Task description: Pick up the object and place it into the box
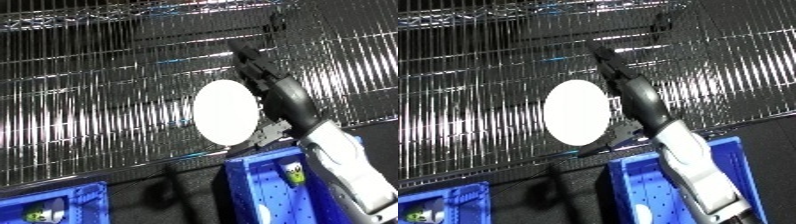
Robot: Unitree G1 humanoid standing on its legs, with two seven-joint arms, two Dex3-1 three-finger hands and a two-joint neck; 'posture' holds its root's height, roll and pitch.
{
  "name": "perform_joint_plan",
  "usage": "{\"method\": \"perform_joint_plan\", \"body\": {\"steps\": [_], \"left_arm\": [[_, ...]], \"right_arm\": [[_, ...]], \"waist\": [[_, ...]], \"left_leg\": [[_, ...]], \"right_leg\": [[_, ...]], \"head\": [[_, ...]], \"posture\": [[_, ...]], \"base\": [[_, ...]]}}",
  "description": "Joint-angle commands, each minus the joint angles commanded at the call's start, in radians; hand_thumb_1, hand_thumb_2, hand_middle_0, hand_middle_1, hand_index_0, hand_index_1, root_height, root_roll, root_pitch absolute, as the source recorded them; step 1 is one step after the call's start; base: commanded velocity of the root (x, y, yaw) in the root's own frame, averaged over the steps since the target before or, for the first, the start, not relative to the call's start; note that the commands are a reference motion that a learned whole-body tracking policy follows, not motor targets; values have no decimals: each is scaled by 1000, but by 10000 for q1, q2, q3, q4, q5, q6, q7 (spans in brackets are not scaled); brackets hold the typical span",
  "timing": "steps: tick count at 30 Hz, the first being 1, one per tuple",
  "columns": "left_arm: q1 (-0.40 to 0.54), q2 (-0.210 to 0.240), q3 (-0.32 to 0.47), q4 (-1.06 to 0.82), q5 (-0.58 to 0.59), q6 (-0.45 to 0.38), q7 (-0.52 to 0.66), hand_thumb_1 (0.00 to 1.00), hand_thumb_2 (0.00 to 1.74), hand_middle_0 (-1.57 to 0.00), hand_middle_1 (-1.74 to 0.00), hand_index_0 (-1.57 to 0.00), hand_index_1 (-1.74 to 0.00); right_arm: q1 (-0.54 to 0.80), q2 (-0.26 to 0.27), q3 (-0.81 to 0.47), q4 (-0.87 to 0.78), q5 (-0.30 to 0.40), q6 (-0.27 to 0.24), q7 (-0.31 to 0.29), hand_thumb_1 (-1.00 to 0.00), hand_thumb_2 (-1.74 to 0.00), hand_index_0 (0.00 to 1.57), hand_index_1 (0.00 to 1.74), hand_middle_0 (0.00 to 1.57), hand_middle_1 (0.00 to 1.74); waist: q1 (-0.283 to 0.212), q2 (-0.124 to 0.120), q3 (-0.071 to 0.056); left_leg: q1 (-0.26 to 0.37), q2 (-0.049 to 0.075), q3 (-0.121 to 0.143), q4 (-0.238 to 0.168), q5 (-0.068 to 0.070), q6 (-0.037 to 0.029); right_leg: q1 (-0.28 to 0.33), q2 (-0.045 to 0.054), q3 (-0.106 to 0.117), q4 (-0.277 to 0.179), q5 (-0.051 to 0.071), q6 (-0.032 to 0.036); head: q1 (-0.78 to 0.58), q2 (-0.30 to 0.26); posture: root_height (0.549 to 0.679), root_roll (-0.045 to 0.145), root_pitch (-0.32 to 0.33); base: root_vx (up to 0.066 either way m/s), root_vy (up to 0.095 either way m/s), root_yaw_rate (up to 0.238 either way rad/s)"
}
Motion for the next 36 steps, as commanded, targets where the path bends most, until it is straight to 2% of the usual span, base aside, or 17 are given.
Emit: {"method": "perform_joint_plan", "body": {"steps": [1, 8, 15, 19, 23, 29, 32, 36], "left_arm": [[-9, -27, -14, -3, -10, -7, 19, 0, 0, 0, 0, 0, 0], [-65, -165, -94, -4, -18, -28, 79, 0, 0, 0, 0, 0, 0], [-74, -263, -139, -10, -6, -103, 140, 0, 0, 0, 0, 0, 0], [-81, -280, -129, -11, -33, -144, 170, 0, 0, 0, 0, 0, 0], [-67, -281, -42, 67, -72, -206, 168, 0, 0, 0, 0, 0, 0], [34, -284, 293, 174, -65, -252, 219, 0, 0, 0, 0, 0, 0], [111, -289, 528, 240, -105, -300, 261, 0, 0, 0, 0, 0, 0], [184, -344, 953, 508, -205, -444, 256, 0, 0, 0, 0, 0, 0]], "right_arm": [[-29, 77, 40, -7, -17, 31, 18, 0, 0, 0, 0, 0, 0], [-122, 453, 203, -40, -84, 114, 177, -350, -609, 549, 609, 549, 609], [25, 547, 195, 51, -87, 177, 182, -700, -1218, 1099, 1218, 1099, 1218], [119, 487, 148, 115, -35, 244, 213, -700, -1218, 1099, 1218, 1099, 1218], [372, 356, 9, -222, -56, 88, 169, -700, -1218, 1099, 1218, 1099, 1218], [1404, 71, -644, -1949, -649, -55, -494, -700, -1218, 1099, 1218, 1099, 1218], [2273, -117, -1205, -3128, -964, -121, -1060, -700, -1218, 1099, 1218, 1099, 1218], [3760, -165, -2196, -4340, -953, -452, -1753, -700, -1218, 1099, 1218, 1099, 1218]], "waist": [[10, 13, 0], [41, 79, 0], [23, 66, 0], [-22, 38, 0], [-126, -43, 0], [-451, -287, 0], [-691, -435, 0], [-1074, -634, 0]], "left_leg": [[11, -5, 1, -28, 16, -7], [97, -44, 0, -217, 118, -42], [213, -37, 4, -484, 255, -66], [362, -11, 10, -717, 356, -106], [598, 30, 11, -1016, 468, -162], [1060, 130, 10, -1486, 620, -250], [1396, 215, 20, -1897, 773, -305], [1934, 383, 96, -2626, 1056, -424]], "right_leg": [[9, -2, -2, -20, 2, -1], [61, 8, -2, -152, 37, -13], [149, 49, -24, -344, 113, -12], [299, 75, -29, -551, 170, -6], [510, 117, -12, -801, 229, 17], [898, 234, 71, -1219, 341, 73], [1156, 319, 169, -1571, 452, 135], [1538, 444, 291, -2164, 631, 268]], "head": [[5, -19], [111, -111], [76, -7], [-46, -40], [-263, -170], [-900, -503], [-1364, -654], [-2079, -774]], "posture": [[609, 79, 174], [611, 83, 175], [614, 84, 177], [617, 85, 175], [621, 85, 171], [626, 84, 159], [630, 83, 153], [636, 81, 147]], "base": [[-22, 13, 17], [-22, 6, 18], [-30, -6, -9], [-31, -9, -23], [-32, -8, -45], [-21, -12, -89], [0, -8, -132], [6, -6, -170]]}}
